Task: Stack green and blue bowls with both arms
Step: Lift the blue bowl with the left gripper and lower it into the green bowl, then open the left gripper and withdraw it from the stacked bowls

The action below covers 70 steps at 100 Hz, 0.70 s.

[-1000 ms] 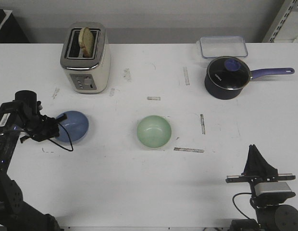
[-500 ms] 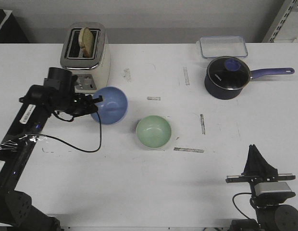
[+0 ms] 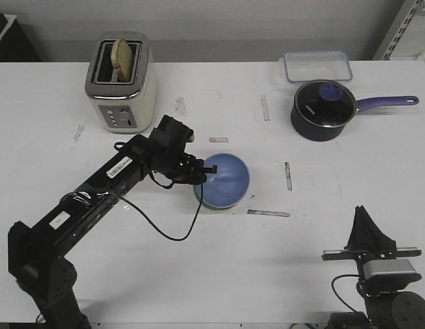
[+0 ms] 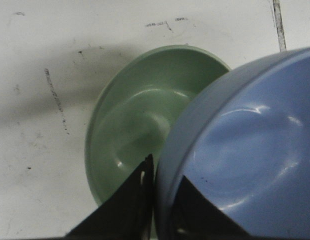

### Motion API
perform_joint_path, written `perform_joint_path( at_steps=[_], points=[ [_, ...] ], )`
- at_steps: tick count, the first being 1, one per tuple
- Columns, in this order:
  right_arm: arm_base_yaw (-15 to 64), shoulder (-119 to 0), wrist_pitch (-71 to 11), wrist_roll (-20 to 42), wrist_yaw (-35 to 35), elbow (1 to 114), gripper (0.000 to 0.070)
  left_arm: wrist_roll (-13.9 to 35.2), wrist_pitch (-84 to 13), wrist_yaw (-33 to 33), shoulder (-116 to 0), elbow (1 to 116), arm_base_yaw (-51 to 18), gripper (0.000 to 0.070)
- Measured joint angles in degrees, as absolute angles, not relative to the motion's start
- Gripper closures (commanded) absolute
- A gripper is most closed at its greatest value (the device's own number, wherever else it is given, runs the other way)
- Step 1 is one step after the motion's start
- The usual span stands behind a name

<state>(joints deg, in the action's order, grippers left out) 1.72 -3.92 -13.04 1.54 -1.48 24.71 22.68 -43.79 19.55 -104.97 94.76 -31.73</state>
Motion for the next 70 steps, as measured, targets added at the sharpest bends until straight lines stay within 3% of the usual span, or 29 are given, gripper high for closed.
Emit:
perform_joint_path(
  at_steps=[5,18,41,55,70],
  points=[
    [1.7,-3.9,-13.0,1.5,-1.5,24.7,0.0691,22.7,-43.7,19.5,-105.7,94.8,-32.3,0.0671],
    [1.7,-3.9,-13.0,1.5,-1.5,24.7,0.0691,23.0,-43.6,19.3,-106.1,94.8,-32.8,0.0523],
    [1.7,-3.9,-13.0,1.5,-1.5,24.7,0.0691,23.2,-43.3,19.0,-106.1,94.8,-32.6,0.0474],
    [1.7,-3.9,-13.0,1.5,-1.5,24.7,0.0691,23.2,-43.4,18.9,-104.8,94.8,-32.6,0.0402],
    [1.7,-3.9,-13.0,1.5,-1.5,24.7,0.0691,23.0,-43.5,18.8,-100.8,94.8,-31.8,0.0401]
  ],
)
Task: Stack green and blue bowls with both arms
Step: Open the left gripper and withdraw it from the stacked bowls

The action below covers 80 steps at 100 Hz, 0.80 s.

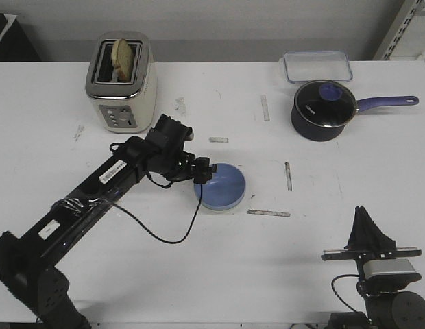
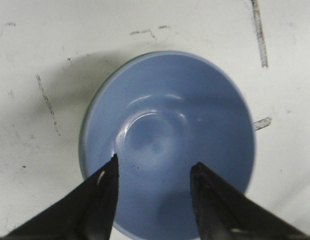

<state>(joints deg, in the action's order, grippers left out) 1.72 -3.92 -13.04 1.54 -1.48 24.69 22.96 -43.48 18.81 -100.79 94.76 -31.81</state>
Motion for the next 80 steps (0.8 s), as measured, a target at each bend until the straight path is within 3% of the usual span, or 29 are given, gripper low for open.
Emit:
perform_joint_path(
  at_steps=[35,61,66,76,80],
  points=[
    [1.7,-3.9,-13.0,1.5,-1.5,24.7,0.0691,17.6,-42.7,16.2,-94.7,94.3,-28.9,0.0408],
    [1.7,-3.9,-13.0,1.5,-1.5,24.7,0.0691,6.7,-23.7,16.2,-85.1,79.2,-27.5,0.043],
    [1.7,-3.9,-13.0,1.5,-1.5,24.7,0.0691,4.4,-18.5,16.1,-83.0,74.8,-27.0,0.0488],
    [1.7,-3.9,-13.0,1.5,-1.5,24.7,0.0691,1.0,-7.8,13.9,-78.3,65.4,-25.9,0.0681],
    [1.7,-3.9,-13.0,1.5,-1.5,24.7,0.0691,0.3,-3.8,12.3,-76.2,61.8,-25.3,0.07]
  ],
)
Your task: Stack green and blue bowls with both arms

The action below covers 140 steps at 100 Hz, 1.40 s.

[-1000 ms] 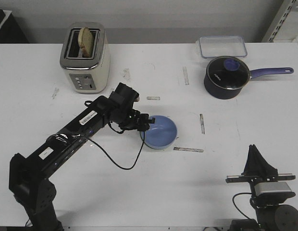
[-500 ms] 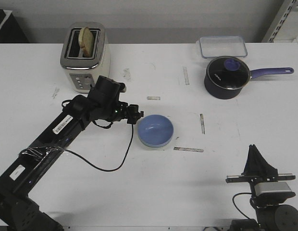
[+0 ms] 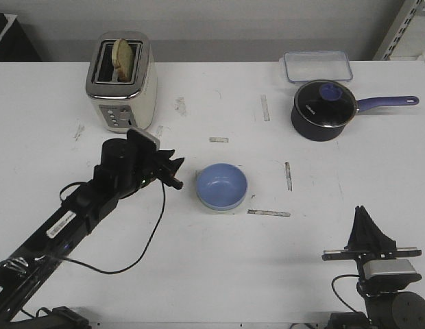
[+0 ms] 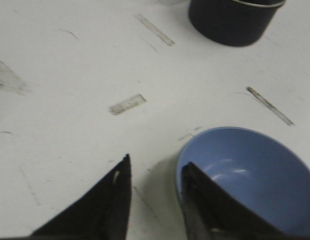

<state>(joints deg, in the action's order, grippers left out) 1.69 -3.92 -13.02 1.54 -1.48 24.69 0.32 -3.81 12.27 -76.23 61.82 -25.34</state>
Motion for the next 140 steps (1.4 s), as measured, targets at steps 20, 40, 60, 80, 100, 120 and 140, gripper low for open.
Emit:
perform_joint_path(
  at_steps=[20,40,60,80,100,120,140],
  points=[
    [1.7,-3.9,-13.0,1.5,-1.5,24.7,0.0691,-1.0,10.2,3.7,-65.9,46.8,-22.2,0.0699],
    [1.7,-3.9,-13.0,1.5,-1.5,24.7,0.0691,-1.1,12.6,1.4,-56.7,37.3,-17.1,0.0699],
    [1.7,-3.9,-13.0,1.5,-1.5,24.7,0.0691,-1.1,13.1,1.4,-46.9,29.5,-10.0,0.0699],
    [1.7,-3.9,-13.0,1.5,-1.5,24.7,0.0691,-1.2,14.9,1.4,-36.6,22.7,-5.3,0.0699],
    [1.7,-3.9,-13.0,1.5,-1.5,24.7,0.0691,-1.2,12.8,1.4,-28.8,22.3,-4.4,0.0699],
    [1.7,-3.9,-13.0,1.5,-1.5,24.7,0.0691,-1.2,12.8,1.4,-22.8,22.3,-4.4,0.0699],
    [1.7,-3.9,-13.0,1.5,-1.5,24.7,0.0691,-1.3,12.3,1.4,-18.2,22.3,-4.4,0.0699]
  ],
)
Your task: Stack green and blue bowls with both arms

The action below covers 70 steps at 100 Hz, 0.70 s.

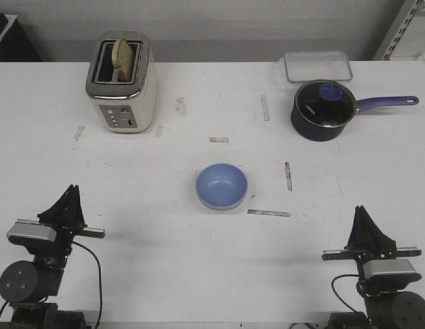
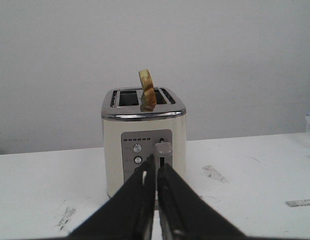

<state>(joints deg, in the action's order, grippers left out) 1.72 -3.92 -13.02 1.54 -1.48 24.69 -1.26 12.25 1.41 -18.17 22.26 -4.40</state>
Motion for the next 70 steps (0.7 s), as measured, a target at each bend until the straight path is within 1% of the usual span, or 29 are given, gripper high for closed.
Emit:
perform_joint_path(
  at_steps=[10,22,41,70],
  points=[
    [1.7,-3.9,-13.0,1.5,-1.5,24.7,0.0691,-1.7,11.7,0.7,-16.0,21.3,-4.3,0.0699],
    [1.7,-3.9,-13.0,1.5,-1.5,24.7,0.0691,-2.0,11.5,-1.3,-13.1,16.8,-3.3,0.0699],
    [1.7,-3.9,-13.0,1.5,-1.5,24.7,0.0691,-2.1,10.9,-1.5,-8.6,9.8,-2.9,0.0699],
    [1.7,-3.9,-13.0,1.5,-1.5,24.7,0.0691,-2.1,11.0,-1.6,-3.2,2.8,-2.8,0.0699]
  ],
)
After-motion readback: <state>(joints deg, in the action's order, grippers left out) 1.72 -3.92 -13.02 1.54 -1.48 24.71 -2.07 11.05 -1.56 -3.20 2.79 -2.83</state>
